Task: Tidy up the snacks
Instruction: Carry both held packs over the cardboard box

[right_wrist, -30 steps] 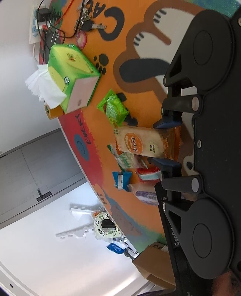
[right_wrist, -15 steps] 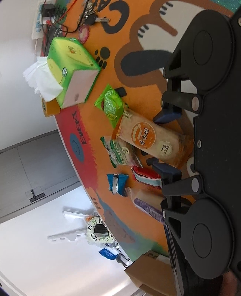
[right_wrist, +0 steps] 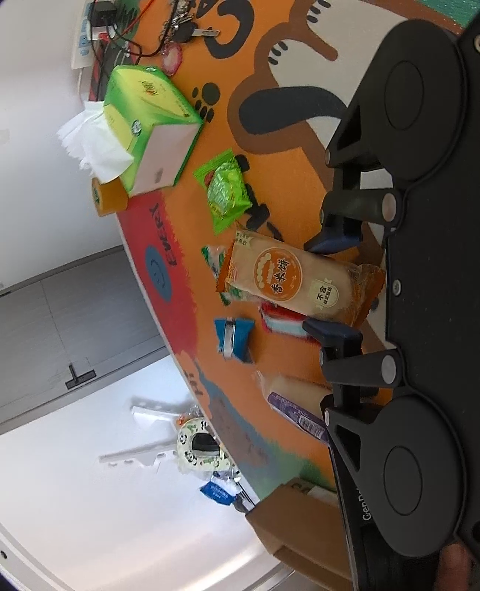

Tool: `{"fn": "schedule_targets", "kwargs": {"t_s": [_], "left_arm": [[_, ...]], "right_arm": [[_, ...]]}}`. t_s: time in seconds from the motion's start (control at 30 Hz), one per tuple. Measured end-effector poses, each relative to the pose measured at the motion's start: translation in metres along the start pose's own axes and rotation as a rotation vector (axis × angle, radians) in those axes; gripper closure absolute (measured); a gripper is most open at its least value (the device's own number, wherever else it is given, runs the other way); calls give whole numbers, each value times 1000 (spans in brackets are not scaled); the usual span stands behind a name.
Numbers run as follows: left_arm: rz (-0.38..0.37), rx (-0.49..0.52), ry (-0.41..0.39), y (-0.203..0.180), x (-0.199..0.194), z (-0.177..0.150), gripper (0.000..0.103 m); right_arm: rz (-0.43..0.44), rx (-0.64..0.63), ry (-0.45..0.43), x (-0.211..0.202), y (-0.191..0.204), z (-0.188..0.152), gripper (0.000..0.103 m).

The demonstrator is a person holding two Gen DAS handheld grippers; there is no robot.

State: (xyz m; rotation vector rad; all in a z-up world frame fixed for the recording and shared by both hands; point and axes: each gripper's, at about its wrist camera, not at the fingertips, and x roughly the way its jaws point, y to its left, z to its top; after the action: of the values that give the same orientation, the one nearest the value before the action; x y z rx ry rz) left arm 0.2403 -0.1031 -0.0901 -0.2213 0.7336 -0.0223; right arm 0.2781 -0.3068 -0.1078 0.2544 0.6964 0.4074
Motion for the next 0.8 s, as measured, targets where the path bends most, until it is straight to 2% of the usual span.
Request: {"fn": "schedule_targets", "kwargs": {"t_s": [0.3, 0.53, 0.8], "left_arm": [[10, -25, -72, 17, -35, 6, 75], [45, -31, -151, 35, -67, 14, 75], [78, -61, -203, 58, -90, 23, 75]], "right_arm": [[44, -24, -22, -13, 29, 4, 64], [73, -54, -39, -18, 56, 7, 64], [116, -95, -62, -21, 86, 14, 64]]}}
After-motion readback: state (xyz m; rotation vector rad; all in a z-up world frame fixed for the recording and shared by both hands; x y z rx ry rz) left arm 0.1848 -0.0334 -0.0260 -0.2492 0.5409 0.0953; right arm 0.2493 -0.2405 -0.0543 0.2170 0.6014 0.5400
